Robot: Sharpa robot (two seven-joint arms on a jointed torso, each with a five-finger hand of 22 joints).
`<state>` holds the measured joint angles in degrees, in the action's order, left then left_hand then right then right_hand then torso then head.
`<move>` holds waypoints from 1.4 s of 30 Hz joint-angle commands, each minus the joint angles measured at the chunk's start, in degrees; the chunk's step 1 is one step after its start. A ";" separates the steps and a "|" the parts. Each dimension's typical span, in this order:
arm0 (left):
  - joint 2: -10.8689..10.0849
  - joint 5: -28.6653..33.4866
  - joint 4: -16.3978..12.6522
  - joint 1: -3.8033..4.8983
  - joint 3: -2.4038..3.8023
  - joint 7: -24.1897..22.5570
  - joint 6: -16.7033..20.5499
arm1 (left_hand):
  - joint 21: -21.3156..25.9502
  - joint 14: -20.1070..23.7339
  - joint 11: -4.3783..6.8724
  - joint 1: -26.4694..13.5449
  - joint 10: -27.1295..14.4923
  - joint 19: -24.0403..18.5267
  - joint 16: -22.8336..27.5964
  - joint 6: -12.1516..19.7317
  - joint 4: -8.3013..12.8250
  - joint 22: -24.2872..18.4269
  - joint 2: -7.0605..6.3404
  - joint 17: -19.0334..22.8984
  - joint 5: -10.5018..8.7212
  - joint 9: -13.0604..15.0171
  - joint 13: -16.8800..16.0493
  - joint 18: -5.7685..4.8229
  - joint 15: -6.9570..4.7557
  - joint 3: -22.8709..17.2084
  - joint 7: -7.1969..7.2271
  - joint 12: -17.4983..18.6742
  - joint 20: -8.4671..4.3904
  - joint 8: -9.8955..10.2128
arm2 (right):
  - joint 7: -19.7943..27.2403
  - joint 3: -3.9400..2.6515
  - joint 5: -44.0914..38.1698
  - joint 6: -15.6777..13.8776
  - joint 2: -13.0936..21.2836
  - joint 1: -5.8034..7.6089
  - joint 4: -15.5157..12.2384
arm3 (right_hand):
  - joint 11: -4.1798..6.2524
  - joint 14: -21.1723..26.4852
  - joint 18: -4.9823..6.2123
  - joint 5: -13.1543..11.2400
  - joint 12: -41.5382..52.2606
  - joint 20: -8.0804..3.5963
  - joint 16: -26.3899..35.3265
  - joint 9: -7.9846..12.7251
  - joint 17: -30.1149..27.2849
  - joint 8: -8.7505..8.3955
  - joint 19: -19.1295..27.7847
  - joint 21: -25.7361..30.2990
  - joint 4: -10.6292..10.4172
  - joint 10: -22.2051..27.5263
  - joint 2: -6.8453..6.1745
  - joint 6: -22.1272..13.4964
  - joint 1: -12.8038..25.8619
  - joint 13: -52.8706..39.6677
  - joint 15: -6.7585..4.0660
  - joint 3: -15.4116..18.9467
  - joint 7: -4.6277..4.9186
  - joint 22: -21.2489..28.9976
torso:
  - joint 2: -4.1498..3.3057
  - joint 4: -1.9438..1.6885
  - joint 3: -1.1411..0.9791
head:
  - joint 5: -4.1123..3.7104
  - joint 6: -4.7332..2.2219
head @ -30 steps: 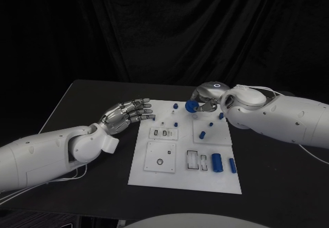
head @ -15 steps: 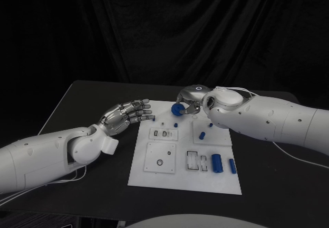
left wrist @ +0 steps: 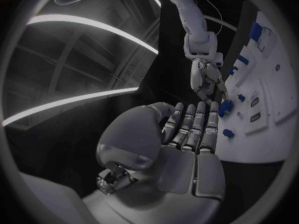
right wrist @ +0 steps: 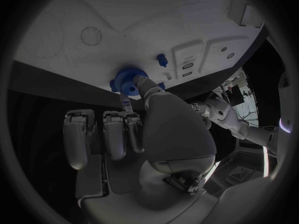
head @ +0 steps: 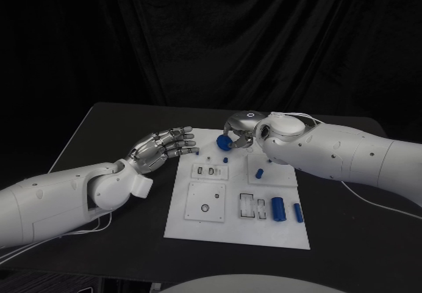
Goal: Assemble the parts on the task board
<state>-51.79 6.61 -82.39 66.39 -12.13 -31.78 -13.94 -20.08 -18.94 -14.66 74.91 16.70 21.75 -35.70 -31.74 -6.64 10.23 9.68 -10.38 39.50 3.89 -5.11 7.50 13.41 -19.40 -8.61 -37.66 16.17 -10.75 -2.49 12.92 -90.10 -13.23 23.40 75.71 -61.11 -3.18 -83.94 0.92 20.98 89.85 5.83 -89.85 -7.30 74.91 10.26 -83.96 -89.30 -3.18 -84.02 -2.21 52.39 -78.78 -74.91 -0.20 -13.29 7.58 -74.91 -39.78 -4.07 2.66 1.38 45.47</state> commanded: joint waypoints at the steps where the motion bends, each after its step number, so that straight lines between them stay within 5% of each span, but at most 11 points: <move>1: 0.17 0.03 -0.18 -0.05 0.06 -0.85 -0.11 | -0.21 -0.05 -0.39 -0.47 -0.01 -0.20 -0.26 -0.47 0.01 0.10 -0.22 -0.04 -0.25 0.07 -0.08 -0.60 0.22 -0.18 -0.02 -0.19 0.29 -0.36 | 0.49 -0.01 -0.08 0.88 -0.43 -0.33 0.59 | -0.51 -6.06 -0.54 -0.43 0.15 0.57 -0.15 -10.76 15.09 2.79 -5.06 0.37 -0.09 -5.98 -0.07 -0.80 0.60 -15.09 0.46 -0.35 0.21 -14.57 | -0.02 0.09 0.00 | -0.02 -0.10; 8: 0.29 0.03 -0.13 -0.05 0.06 -0.78 -0.17 | -0.21 -0.05 -0.39 -0.47 -0.01 -0.20 -0.26 -0.47 0.01 0.10 -0.22 -0.04 -0.25 0.07 -0.08 -0.60 0.22 -0.18 -0.02 -0.19 0.29 -0.36 | 0.69 -0.08 -0.08 0.60 -1.05 -0.51 1.09 | 0.05 -6.06 -0.14 -1.53 0.15 0.66 -0.15 -8.86 15.09 -1.36 -4.04 1.52 -0.51 -5.98 -0.59 -5.05 0.72 -15.09 0.18 -1.32 0.40 -14.06 | 0.10 0.24 -0.08 | 0.23 0.01; 20: 0.55 0.03 0.16 -0.05 0.06 -0.69 -0.31 | -0.21 -0.05 -0.39 -0.47 -0.01 -0.20 -0.26 -0.47 0.01 0.10 -0.22 -0.04 -0.25 0.07 -0.08 -0.60 0.22 -0.18 -0.02 -0.19 0.29 -0.36 | 0.94 -0.17 -0.08 0.10 -1.42 -0.71 0.75 | 2.19 -6.06 -0.06 -5.14 0.15 -1.10 -0.15 -5.29 15.09 -6.15 -3.87 1.83 -1.35 -5.98 -0.88 -10.82 1.21 -15.09 -1.69 -1.48 -1.93 -13.96 | 0.10 0.17 -0.08 | 0.19 0.12; 35: 0.32 0.03 0.16 -0.05 0.06 -0.83 -0.20 | -0.24 -0.06 -0.40 -0.58 0.00 -0.20 -0.29 -0.35 0.08 0.11 -0.27 -0.04 -0.26 0.05 -0.08 -0.64 0.25 -0.27 -0.05 -0.21 0.27 -0.33 | 0.81 -0.21 -0.08 -2.17 0.03 -0.72 0.04 | 2.52 -6.06 -0.04 -6.93 0.15 -1.66 -0.15 -4.50 15.09 -6.08 -3.82 1.95 -1.73 -5.98 -0.70 -10.80 1.51 -15.09 -2.16 -1.08 -2.00 -13.93 | 0.07 0.18 -0.10 | 0.60 0.12; 42: 0.00 0.03 0.22 -0.08 0.05 -1.02 0.00 | -0.26 -0.06 -0.40 -0.66 0.00 -0.19 -0.31 -0.43 0.12 0.13 -0.28 -0.04 -0.28 0.06 -0.08 -0.67 0.26 -0.36 -0.07 -0.21 0.26 -0.36 | 1.32 -0.32 -0.03 -6.53 6.42 0.48 -5.50 | 1.87 -6.06 -0.27 -6.79 0.15 -1.35 -0.15 -4.30 15.09 -4.64 -4.41 1.30 -2.46 -5.98 -0.48 -7.26 1.93 -15.09 -1.69 -0.72 -1.20 -14.22 | 0.15 0.33 -0.08 | 0.87 -0.53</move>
<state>-51.87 6.61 -82.11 66.39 -12.14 -31.76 -13.94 -20.08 -18.95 -14.65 74.68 16.69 21.75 -35.70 -31.74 -6.65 10.26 9.46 -10.38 39.50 3.88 -5.14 7.50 13.41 -19.39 -8.60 -37.65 16.17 -10.75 -1.57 12.68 -90.03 -15.84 28.90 75.68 -65.53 -0.82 -83.99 0.91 14.38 89.84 4.60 -89.85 -11.67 74.91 5.44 -83.96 -87.65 -5.39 -83.93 -2.48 44.74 -77.40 -74.94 -2.10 -13.92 6.35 -74.93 -39.68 -3.87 2.57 2.12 45.12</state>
